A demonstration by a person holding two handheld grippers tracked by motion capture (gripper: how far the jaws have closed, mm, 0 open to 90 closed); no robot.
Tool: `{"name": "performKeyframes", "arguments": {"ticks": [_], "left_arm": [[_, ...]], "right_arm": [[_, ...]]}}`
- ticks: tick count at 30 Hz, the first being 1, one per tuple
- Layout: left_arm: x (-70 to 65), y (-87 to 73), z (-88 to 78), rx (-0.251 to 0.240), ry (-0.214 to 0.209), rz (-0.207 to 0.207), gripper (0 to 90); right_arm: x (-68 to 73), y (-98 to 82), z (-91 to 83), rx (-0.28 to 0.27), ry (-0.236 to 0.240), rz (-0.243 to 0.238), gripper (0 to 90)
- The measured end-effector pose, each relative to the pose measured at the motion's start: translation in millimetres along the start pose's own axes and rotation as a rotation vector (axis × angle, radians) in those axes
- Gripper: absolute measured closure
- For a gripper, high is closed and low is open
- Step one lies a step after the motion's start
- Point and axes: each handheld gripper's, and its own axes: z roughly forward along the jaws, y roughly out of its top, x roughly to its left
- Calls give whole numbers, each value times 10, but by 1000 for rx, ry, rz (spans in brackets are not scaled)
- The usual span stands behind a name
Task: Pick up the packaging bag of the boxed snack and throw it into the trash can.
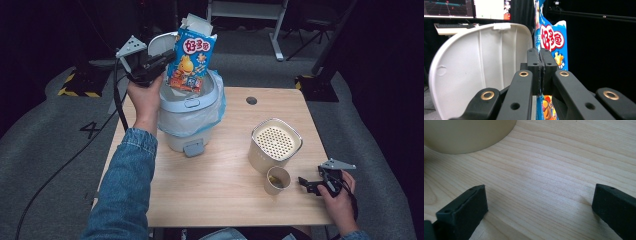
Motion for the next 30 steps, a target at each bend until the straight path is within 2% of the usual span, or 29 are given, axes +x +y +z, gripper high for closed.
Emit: {"name": "performKeyframes", "arguments": {"ticks": [1,2,3,4,5,7,10,13,15,21,26,30], "left_arm": [[-1,-11,3,11,1,6,871],[-5,-17,4,11,0,5,808],[-8,-22,1,13,-4,6,717],[-16,-22,-5,22,-2,-1,542],[-26,-20,-26,31,10,6,542],[-55,-18,-84,32,34,21,470],[-103,-3,-159,48,41,30,460],[-178,17,-190,88,2,50,463],[-253,24,-218,114,-10,82,463],[-406,-18,-320,174,-106,111,463],[-559,-83,-400,240,-184,156,463],[-696,-159,-472,283,-221,180,461]], "right_arm": [[0,0,0,0,0,0,1],[0,0,0,0,0,0,1],[0,0,0,0,0,0,1],[0,0,0,0,0,0,1],[0,0,0,0,0,0,1],[0,0,0,0,0,0,1],[0,0,0,0,0,0,1],[0,0,0,0,0,0,1],[0,0,0,0,0,0,1],[-1,1,0,1,0,0,1],[-1,2,1,1,-1,1,0],[-1,2,0,1,0,0,1]]}}
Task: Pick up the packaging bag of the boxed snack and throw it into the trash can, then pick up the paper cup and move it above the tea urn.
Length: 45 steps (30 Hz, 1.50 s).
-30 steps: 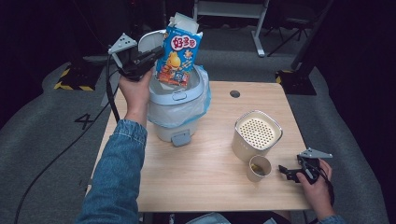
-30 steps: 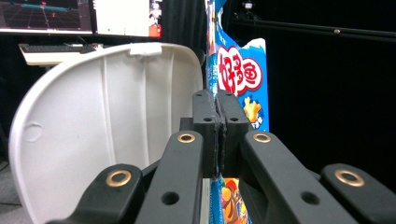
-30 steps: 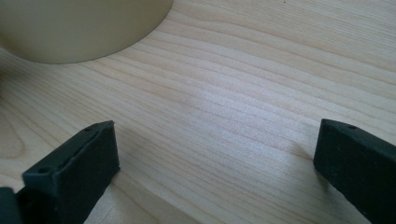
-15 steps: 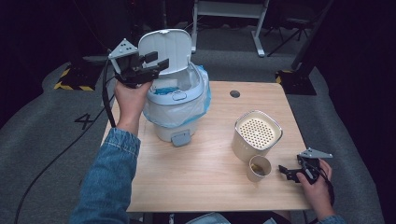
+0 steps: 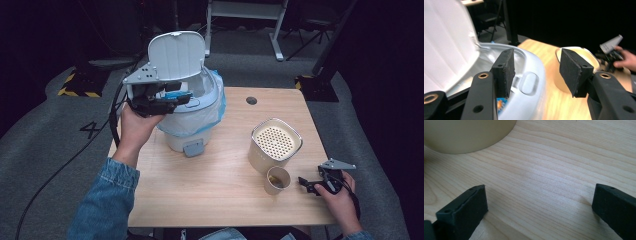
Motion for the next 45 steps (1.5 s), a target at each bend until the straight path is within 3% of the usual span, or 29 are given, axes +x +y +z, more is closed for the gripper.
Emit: {"name": "performKeyframes", "arguments": {"ticks": [5,8,10,12,13,15,21,26,35,39,45], "left_arm": [[-148,-152,-33,4,-54,-11,457],[-222,-316,-41,7,-49,-14,430],[-241,-438,-44,4,-62,-30,419],[-276,-548,-39,15,-59,-28,416],[-301,-609,-30,26,-53,-28,416],[-348,-732,1,51,-46,-25,396],[-421,-1133,157,140,-54,-34,362],[-418,-1390,264,181,-76,-80,363],[-398,-1671,476,303,-97,-99,380],[-423,-1777,593,380,-89,-80,382],[-437,-1943,778,503,-122,-75,391]], "right_arm": [[2,1,-2,0,-2,-1,7],[0,2,-9,-2,12,-7,33],[-18,16,-29,9,22,-17,90],[-31,31,-61,13,36,-26,202],[-36,39,-78,20,47,-29,209],[-31,53,-105,14,59,-24,198],[58,99,-212,9,112,-90,243],[174,114,-280,11,165,-128,250],[355,159,-305,1,208,-192,237],[417,171,-319,-8,224,-218,250],[519,180,-326,-3,254,-250,268]]}}
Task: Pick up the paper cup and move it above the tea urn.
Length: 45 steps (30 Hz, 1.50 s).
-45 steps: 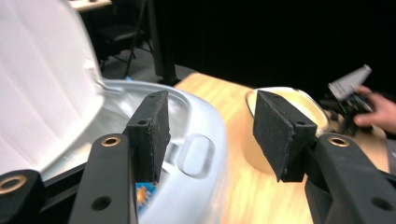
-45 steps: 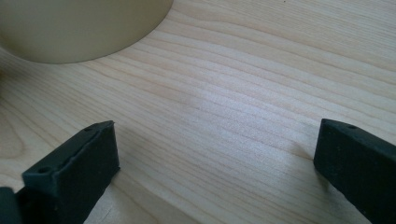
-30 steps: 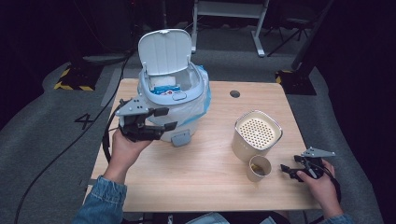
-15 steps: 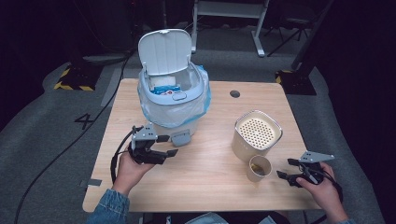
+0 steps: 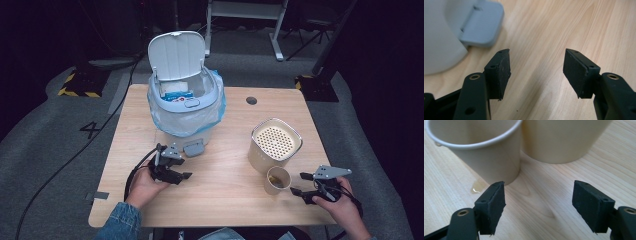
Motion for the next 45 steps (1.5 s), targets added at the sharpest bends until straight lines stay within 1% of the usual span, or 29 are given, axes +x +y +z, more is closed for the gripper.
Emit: {"name": "performKeyframes", "arguments": {"ticks": [1,3,4,5,6,8,9,10,12,14,16,17,19,23,25,27,33,34,35,39,41,45], "left_arm": [[-3,-12,40,18,4,3,390],[-18,-19,111,68,28,16,390],[-21,-19,126,79,28,17,390],[-20,-18,149,81,23,23,390],[-24,-19,168,93,17,20,390],[-32,-25,214,121,30,23,389],[-39,-31,231,124,44,29,389],[-40,-28,230,126,44,25,386],[-45,-34,238,116,49,22,384],[-54,-40,251,105,61,31,366],[-66,-45,261,105,66,35,353],[-75,-51,270,99,74,41,332],[-75,-59,279,88,75,43,305],[-60,-75,284,72,77,40,296],[-50,-87,288,56,77,39,290],[-45,-97,290,45,78,39,290],[-38,-110,299,30,80,33,283],[-36,-111,300,29,81,32,282],[-31,-114,306,18,79,37,282],[-27,-128,305,8,81,38,282],[-29,-139,306,-2,82,35,283],[-28,-173,310,-30,84,37,282]], "right_arm": [[12,3,6,3,3,-5,262],[45,9,29,0,21,-9,251],[60,13,39,-3,31,-12,250],[67,15,44,-6,35,-16,249],[77,17,52,-10,42,-19,249],[100,22,68,-17,54,-23,247],[112,25,78,-20,59,-25,247],[129,29,96,-24,70,-27,247],[163,40,127,-25,77,-30,247],[191,55,161,-29,80,-37,244],[209,67,192,-39,81,-41,240],[218,76,216,-44,85,-40,229],[244,89,254,-64,95,-41,237],[304,123,313,-110,101,-67,240],[320,131,338,-133,101,-74,247],[324,129,361,-155,101,-75,249],[303,97,421,-214,116,-59,268],[302,97,434,-219,120,-58,268],[302,98,440,-222,121,-58,268],[295,105,455,-233,130,-56,282],[294,109,449,-232,134,-72,291],[279,120,408,-251,149,-68,302]]}}
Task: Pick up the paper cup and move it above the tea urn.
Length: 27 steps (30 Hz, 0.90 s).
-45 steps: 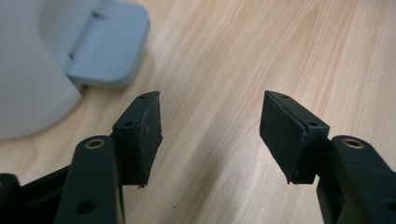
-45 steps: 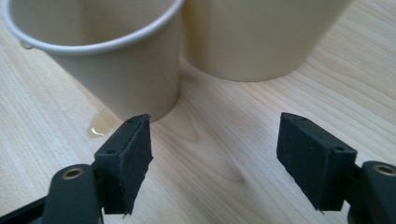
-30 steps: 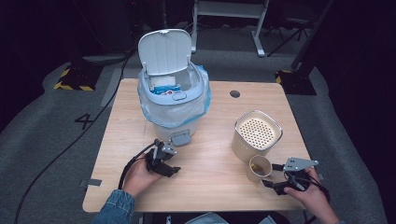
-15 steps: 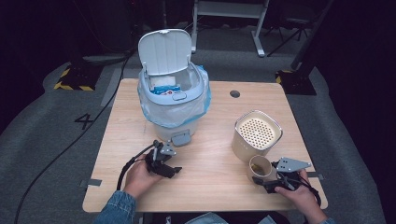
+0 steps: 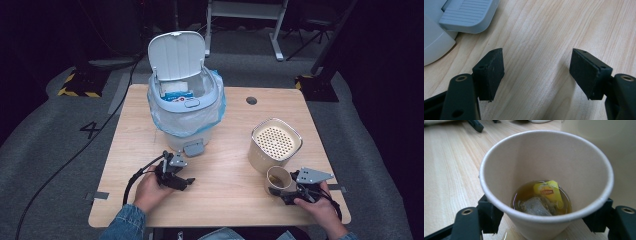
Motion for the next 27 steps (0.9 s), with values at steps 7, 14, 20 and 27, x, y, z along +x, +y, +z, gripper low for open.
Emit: {"name": "performKeyframes", "arguments": {"ticks": [7,14,20,27], "left_arm": [[0,-69,0,-51,8,0,292],[-3,-81,-1,-59,10,-3,292],[0,-86,-5,-59,8,-4,292],[4,-89,-8,-59,13,-5,292]], "right_arm": [[25,109,-94,-11,26,-33,310],[7,277,-207,-16,56,-59,314],[-3,440,-303,-24,77,-68,316],[-18,675,-459,-32,93,-64,320]]}}
